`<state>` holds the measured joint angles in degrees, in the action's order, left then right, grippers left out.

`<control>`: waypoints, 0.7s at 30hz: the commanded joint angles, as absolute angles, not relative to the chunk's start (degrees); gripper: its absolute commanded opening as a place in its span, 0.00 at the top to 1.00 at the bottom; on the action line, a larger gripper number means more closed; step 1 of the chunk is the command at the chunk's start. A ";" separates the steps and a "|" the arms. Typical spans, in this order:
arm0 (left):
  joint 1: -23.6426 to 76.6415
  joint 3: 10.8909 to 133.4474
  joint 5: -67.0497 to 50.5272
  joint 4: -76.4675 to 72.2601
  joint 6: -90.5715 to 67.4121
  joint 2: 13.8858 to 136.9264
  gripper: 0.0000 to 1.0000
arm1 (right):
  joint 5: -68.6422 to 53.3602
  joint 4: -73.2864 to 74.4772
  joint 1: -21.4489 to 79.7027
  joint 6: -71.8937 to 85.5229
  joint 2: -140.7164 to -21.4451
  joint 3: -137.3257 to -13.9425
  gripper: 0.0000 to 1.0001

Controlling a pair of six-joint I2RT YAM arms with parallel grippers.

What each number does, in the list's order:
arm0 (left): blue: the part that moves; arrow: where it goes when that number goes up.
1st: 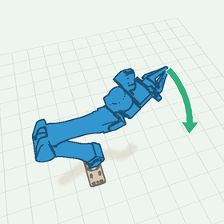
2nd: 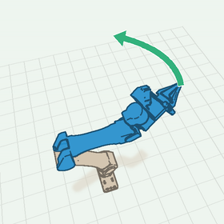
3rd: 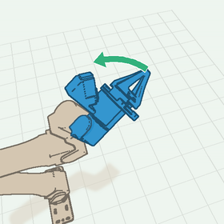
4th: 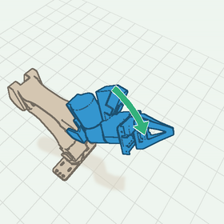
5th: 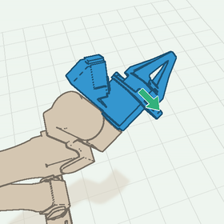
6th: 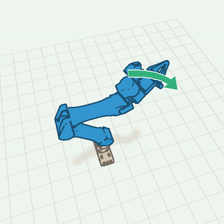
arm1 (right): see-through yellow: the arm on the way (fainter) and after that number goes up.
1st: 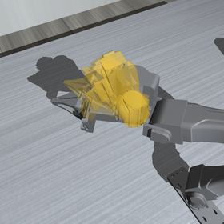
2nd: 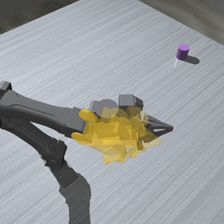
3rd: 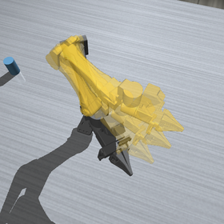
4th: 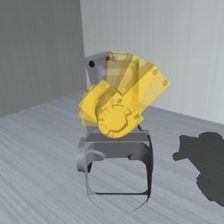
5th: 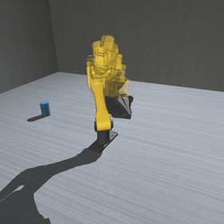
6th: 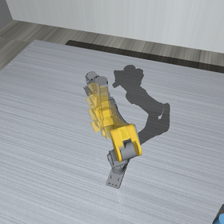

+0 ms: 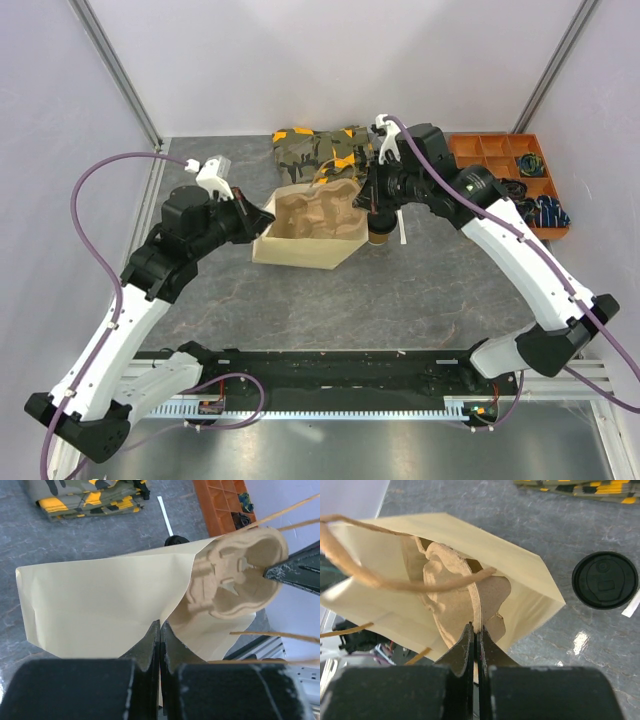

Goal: Pack the takeout coffee

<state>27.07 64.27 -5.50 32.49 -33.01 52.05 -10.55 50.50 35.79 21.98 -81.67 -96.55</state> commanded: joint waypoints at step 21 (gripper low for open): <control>26.81 65.83 -6.59 28.65 -43.77 62.58 0.98 | 0.18 47.47 40.87 29.18 -94.22 -100.47 1.00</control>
